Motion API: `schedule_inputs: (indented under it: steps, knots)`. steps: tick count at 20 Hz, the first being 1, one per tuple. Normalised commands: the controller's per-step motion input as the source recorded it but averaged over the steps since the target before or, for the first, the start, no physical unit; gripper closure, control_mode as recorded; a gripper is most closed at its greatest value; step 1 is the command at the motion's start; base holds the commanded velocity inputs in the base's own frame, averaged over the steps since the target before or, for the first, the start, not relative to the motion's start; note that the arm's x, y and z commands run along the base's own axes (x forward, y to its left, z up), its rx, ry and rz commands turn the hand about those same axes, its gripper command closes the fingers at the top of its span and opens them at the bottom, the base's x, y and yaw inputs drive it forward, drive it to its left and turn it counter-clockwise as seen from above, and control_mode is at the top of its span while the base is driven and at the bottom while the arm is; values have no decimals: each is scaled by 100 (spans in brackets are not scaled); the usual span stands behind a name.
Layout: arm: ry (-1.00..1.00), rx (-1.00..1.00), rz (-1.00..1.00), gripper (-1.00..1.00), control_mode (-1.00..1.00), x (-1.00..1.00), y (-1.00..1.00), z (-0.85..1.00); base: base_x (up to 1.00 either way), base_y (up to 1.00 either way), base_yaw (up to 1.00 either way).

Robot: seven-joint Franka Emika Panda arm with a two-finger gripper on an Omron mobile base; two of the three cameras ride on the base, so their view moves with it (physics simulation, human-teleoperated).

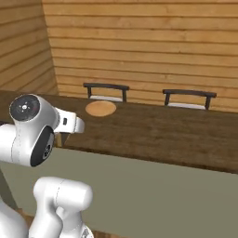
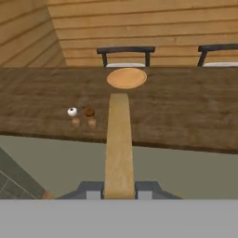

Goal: Start the toaster. Once the lever pops up, take the bread to the plate on the dining counter.

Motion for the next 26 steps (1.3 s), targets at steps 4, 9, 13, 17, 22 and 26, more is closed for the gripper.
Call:
schedule_inputs:
  steps: [4,9,13,17,22,26]
  knots:
    - [0,0,0,100,100,0,0,0,71,-41,20]
    - [0,0,0,100,100,0,0,0,53,-16,24]
    - [0,0,0,100,100,0,0,0,49,-9,24]
    - [0,0,0,100,100,0,0,0,60,-10,23]
    - [0,0,0,100,100,0,0,0,63,-6,20]
    - [0,0,0,100,100,0,0,0,25,0,9]
